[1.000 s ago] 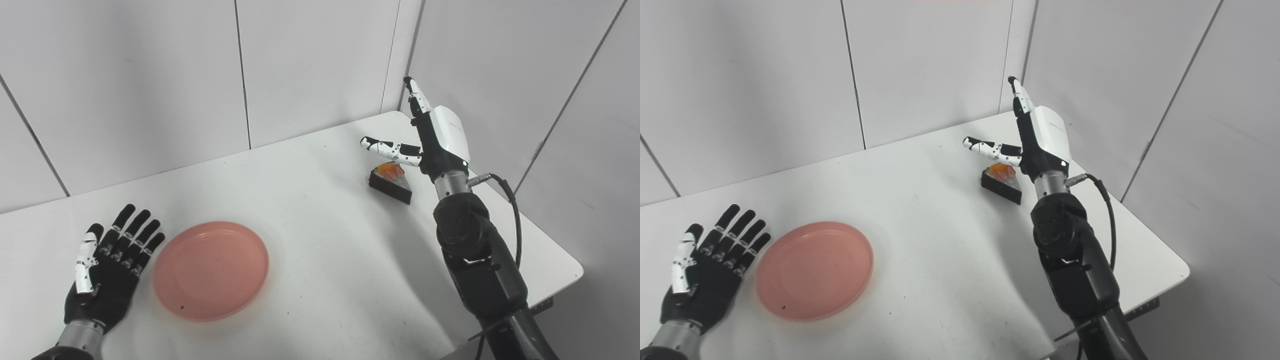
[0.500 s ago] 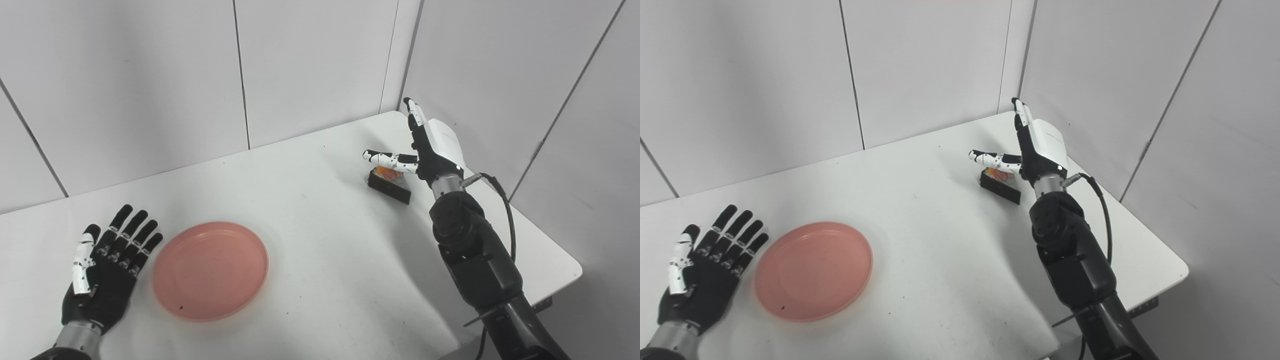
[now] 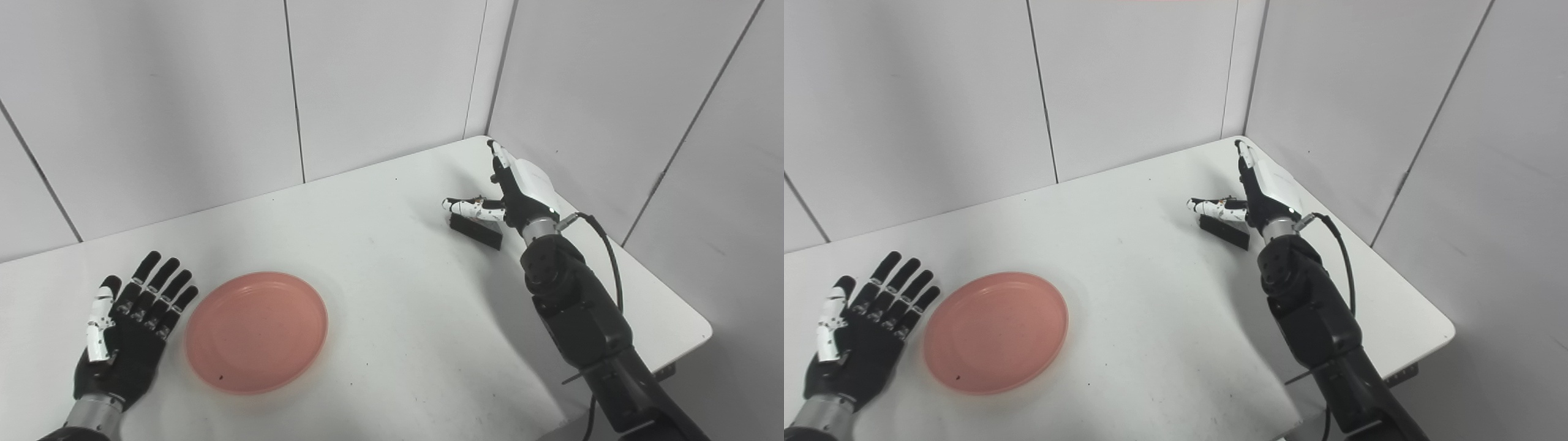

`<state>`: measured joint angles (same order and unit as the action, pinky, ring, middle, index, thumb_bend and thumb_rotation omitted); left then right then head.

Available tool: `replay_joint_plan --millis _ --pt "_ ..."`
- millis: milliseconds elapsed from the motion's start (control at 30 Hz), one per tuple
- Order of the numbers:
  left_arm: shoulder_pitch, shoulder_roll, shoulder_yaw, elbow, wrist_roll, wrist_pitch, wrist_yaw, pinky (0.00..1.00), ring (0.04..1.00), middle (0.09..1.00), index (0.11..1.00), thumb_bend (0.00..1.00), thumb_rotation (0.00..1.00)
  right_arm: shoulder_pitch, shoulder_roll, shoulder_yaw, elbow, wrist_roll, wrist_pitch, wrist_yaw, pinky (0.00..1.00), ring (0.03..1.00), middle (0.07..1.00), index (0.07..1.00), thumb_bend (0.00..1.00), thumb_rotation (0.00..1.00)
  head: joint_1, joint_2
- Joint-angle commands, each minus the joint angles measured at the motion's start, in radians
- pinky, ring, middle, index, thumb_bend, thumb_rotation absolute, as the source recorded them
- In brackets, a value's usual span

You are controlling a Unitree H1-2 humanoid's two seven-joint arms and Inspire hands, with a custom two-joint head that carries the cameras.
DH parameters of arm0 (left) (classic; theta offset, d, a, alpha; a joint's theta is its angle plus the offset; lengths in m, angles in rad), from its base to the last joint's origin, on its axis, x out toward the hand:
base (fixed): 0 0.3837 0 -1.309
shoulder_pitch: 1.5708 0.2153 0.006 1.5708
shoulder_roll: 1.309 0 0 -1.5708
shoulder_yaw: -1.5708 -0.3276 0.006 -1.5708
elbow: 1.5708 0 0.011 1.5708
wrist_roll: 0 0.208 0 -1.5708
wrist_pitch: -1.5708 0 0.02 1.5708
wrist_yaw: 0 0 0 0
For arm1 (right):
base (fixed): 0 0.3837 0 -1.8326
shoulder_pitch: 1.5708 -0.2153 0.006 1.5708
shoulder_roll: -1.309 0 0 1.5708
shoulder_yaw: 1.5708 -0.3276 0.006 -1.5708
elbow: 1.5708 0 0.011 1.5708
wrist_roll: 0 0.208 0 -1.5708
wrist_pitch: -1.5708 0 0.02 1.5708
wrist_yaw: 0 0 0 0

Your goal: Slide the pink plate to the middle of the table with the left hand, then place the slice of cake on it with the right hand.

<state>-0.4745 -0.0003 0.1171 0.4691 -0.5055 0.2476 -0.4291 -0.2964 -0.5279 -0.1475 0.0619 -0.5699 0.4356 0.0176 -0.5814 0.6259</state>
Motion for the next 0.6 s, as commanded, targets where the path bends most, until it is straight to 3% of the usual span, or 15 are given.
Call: replay_joint_plan --millis 0,267,567 --pt "0.046 0.021 -0.003 0.032 0.035 0.051 0.045 0.9 0.895 0.901 0.894 0.41 1.0 -0.045 -0.041 0.003 -0.011 -0.009 0.019 -0.003 0.56 0.808 1.0 1.0 1.0 0.6 0.001 0.0" --pt "0.052 0.023 -0.006 0.017 0.035 0.055 0.045 0.9 0.896 0.901 0.89 0.41 1.0 -0.063 -0.055 0.032 0.039 -0.04 0.034 0.018 0.66 0.911 1.0 1.0 1.0 0.62 -0.001 0.007" --pt "0.06 0.025 -0.006 -0.008 0.03 0.074 0.048 0.89 0.893 0.898 0.89 0.41 1.0 -0.081 -0.053 0.029 0.068 -0.131 0.034 0.11 0.72 0.979 1.0 1.0 1.0 0.63 -0.001 0.016"
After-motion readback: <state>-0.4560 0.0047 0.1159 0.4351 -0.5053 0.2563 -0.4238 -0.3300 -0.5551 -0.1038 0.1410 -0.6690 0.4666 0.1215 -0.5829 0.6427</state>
